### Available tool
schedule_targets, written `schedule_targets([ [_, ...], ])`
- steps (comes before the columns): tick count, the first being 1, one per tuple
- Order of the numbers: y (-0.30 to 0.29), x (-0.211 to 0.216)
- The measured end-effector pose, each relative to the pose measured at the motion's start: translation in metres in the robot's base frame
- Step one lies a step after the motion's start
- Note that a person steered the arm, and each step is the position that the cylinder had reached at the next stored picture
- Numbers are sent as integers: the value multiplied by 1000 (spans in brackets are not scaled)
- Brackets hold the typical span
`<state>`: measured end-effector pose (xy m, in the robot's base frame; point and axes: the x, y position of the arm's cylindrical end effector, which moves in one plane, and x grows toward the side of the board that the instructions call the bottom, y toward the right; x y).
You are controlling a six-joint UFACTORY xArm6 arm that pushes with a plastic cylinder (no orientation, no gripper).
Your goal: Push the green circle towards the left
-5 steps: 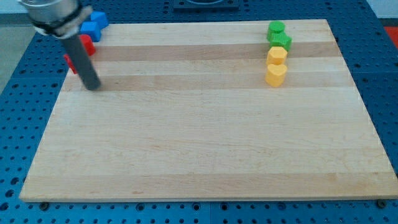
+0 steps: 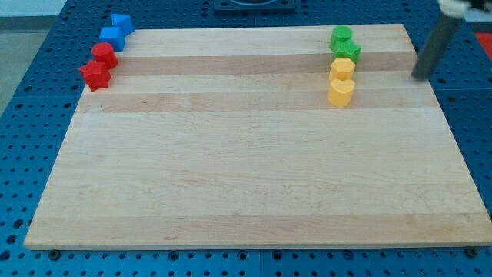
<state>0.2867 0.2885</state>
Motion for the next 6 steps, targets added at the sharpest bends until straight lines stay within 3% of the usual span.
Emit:
schedule_targets([
  [1,-38,-92],
  [6,-42,-94],
])
